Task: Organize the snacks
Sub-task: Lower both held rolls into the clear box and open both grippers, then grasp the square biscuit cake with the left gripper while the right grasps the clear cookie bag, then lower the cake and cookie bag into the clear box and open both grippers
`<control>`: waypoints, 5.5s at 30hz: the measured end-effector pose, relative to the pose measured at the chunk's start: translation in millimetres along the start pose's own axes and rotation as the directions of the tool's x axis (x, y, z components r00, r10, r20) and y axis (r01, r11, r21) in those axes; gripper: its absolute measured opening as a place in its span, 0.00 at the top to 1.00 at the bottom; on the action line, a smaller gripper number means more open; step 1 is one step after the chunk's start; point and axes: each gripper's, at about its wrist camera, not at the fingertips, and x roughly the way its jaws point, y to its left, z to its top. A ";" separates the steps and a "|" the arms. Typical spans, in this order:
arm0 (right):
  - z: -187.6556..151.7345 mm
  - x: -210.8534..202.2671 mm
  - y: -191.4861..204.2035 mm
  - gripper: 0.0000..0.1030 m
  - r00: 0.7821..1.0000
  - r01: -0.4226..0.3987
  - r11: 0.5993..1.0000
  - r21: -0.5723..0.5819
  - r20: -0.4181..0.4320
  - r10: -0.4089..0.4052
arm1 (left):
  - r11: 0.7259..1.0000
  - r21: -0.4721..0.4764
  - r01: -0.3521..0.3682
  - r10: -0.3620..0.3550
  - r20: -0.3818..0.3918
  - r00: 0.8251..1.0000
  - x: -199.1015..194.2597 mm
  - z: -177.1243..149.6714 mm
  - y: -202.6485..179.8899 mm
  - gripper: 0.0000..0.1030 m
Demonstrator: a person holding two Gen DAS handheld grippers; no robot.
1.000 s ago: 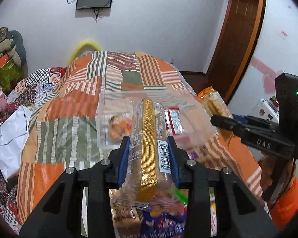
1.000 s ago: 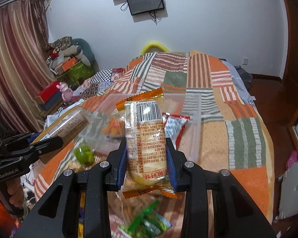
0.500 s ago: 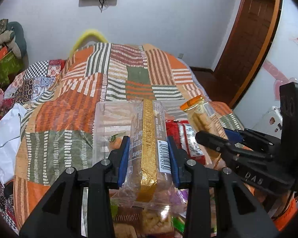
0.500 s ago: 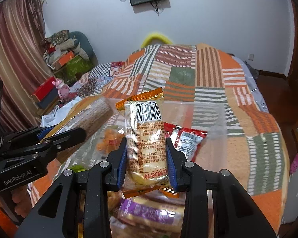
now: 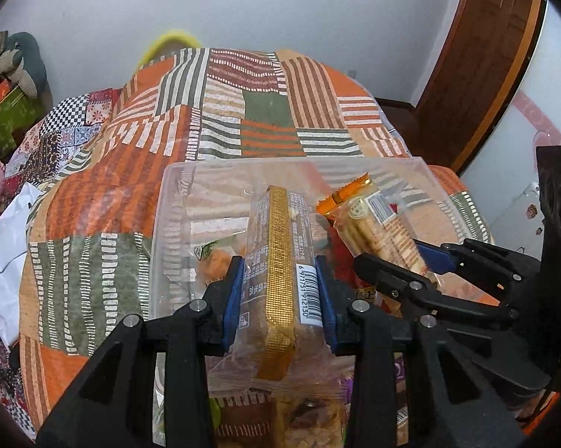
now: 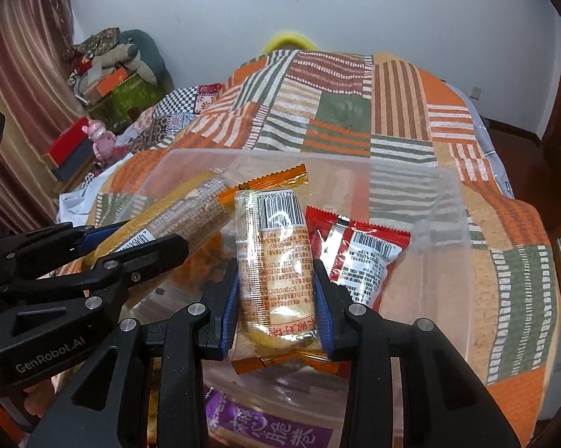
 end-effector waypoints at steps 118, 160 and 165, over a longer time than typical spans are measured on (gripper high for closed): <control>-26.8 -101.5 -12.1 0.52 0.967 0.015 0.999 0.045 0.254 -0.026 | 0.998 -0.030 0.057 -0.050 0.192 0.980 -93.0 -31.7 -12.0 0.65; -46.5 -79.1 -15.2 0.26 0.985 0.090 0.996 0.023 0.146 -0.092 | 1.000 -0.017 0.000 0.002 0.132 0.991 -65.4 -23.6 -2.9 0.41; -55.0 -96.3 -10.1 0.21 0.982 0.090 0.996 0.009 0.166 -0.090 | 1.000 -0.008 -0.012 0.014 0.137 0.991 -87.1 -38.4 9.0 0.34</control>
